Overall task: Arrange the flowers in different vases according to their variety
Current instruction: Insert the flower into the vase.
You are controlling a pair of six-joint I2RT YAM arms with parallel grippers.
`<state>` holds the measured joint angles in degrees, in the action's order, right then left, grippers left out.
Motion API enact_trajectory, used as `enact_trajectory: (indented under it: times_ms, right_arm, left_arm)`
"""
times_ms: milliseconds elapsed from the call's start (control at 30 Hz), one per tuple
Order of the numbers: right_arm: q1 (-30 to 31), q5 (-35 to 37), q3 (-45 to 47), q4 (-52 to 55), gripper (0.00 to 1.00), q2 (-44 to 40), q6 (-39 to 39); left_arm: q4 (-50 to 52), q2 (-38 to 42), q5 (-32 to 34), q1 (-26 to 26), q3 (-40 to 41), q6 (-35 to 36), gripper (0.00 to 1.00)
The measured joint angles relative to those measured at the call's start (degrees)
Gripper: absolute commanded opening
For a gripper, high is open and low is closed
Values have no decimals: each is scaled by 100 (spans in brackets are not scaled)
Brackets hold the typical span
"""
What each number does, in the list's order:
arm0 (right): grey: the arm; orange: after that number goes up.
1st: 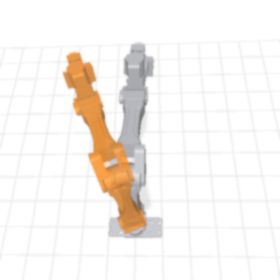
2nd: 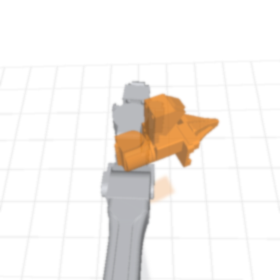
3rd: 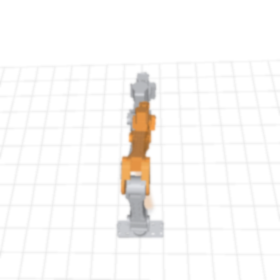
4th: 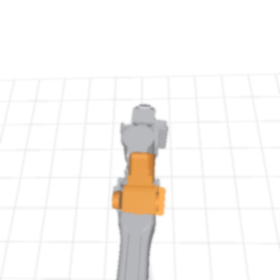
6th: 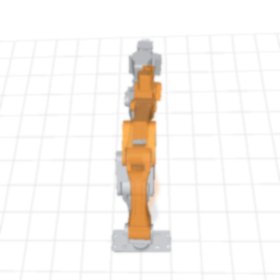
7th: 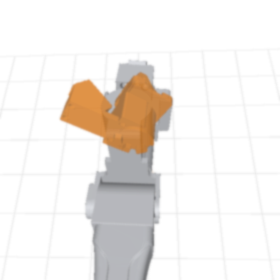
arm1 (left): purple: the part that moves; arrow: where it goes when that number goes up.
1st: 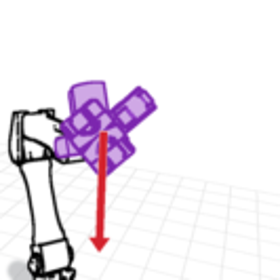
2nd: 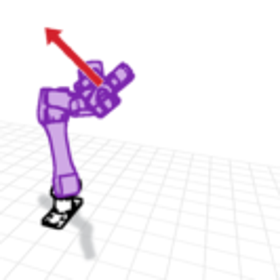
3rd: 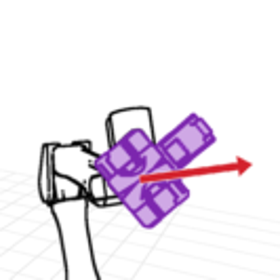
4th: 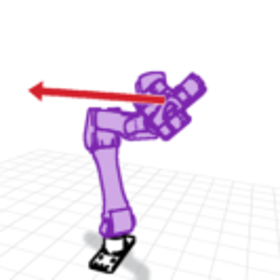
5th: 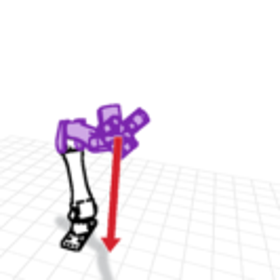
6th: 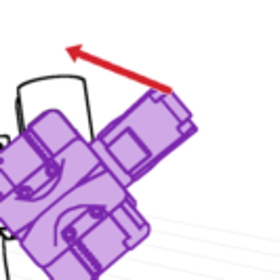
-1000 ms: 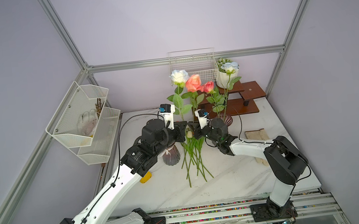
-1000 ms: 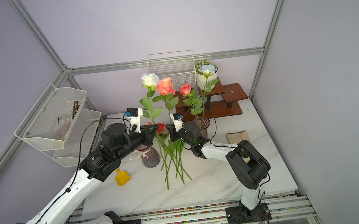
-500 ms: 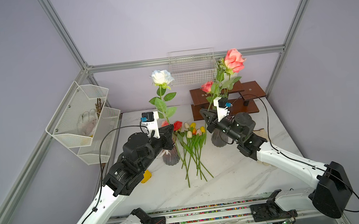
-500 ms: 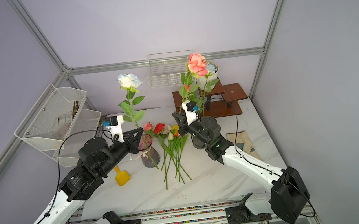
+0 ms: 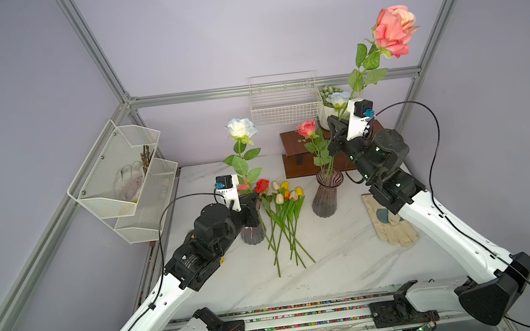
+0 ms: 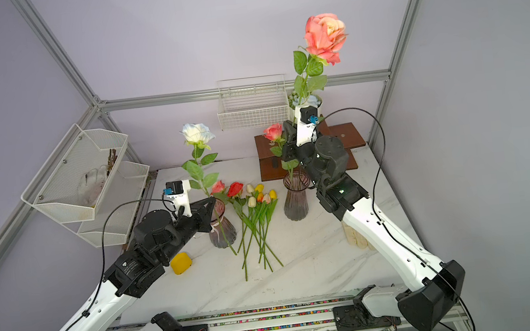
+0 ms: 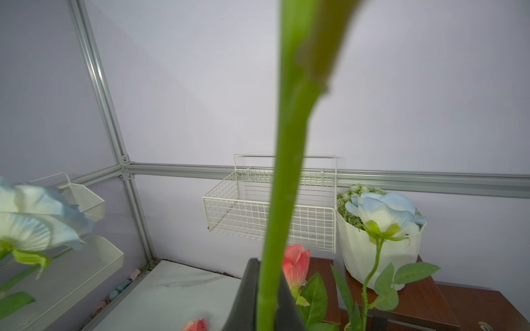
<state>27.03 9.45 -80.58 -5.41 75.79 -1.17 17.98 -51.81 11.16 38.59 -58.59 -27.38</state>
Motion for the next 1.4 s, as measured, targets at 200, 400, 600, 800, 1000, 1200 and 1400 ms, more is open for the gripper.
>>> enact_trajectory:
  times_ms: [200, 400, 600, 800, 1000, 1200, 1400]
  right_arm:
    - [-160, 138, 219, 101, 0, 459, -31]
    - [-192, 142, 1086, 4, 15, 754, -203]
    - [-203, 59, 1725, 166, 54, 640, -448]
    - [-227, 15, 2050, 688, 81, -428, -782]
    - [-234, 247, 2651, 1165, 99, -1749, -1088]
    - [-258, 468, 3547, 1692, 99, -2632, -1436]
    - [-260, 470, 4120, 1950, 99, -3018, -1655]
  left_arm:
    - [-291, -249, -83, 0, -94, 66, 0]
    - [-634, -699, -302, 0, -396, 162, 0]
    - [-1060, -1351, -612, 0, -946, 203, 0]
    - [-1611, -2155, -933, 7, -1641, 216, 0]
    - [-2260, -3084, -1032, 101, -2385, 389, 0]
    - [-2776, -4131, -918, 356, -3171, 857, 0]
    - [-3169, -5053, -833, 494, -3934, 1228, 0]
